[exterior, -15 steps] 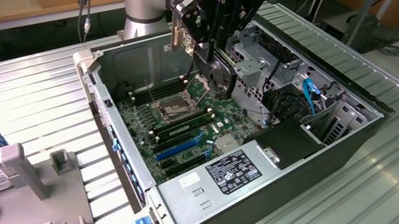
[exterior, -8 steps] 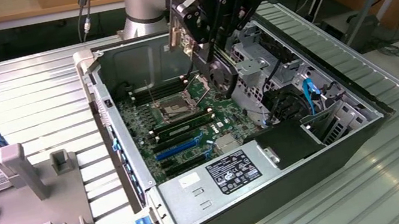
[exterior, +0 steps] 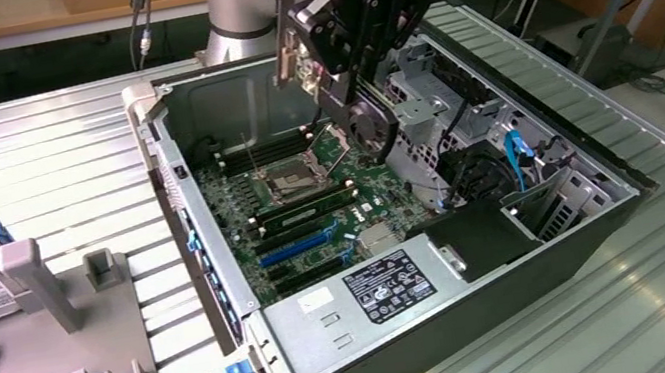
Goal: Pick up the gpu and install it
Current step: 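Insert the gpu into the slot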
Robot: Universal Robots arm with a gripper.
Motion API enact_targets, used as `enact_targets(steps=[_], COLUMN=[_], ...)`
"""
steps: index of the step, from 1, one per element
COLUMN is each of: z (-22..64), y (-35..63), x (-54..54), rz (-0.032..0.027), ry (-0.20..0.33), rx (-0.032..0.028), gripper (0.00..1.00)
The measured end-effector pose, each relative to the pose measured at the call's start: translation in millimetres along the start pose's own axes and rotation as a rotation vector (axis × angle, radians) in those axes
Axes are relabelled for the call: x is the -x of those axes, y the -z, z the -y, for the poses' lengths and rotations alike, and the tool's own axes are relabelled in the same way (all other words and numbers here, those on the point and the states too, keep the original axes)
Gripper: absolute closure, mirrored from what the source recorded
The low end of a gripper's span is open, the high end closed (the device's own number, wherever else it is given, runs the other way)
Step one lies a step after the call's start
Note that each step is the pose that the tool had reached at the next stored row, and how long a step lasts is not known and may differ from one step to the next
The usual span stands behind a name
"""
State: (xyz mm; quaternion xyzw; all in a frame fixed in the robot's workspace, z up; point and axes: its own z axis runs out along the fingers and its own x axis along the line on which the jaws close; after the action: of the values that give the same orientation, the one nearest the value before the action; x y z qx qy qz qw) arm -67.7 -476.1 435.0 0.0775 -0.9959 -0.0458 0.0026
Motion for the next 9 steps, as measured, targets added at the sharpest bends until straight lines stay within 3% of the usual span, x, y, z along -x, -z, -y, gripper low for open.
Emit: enact_targets(steps=[9], z=[0.0], y=[0.0], x=[0.0], rz=[-0.0056], ry=[0.061], rx=[0.0002], gripper=[0.73])
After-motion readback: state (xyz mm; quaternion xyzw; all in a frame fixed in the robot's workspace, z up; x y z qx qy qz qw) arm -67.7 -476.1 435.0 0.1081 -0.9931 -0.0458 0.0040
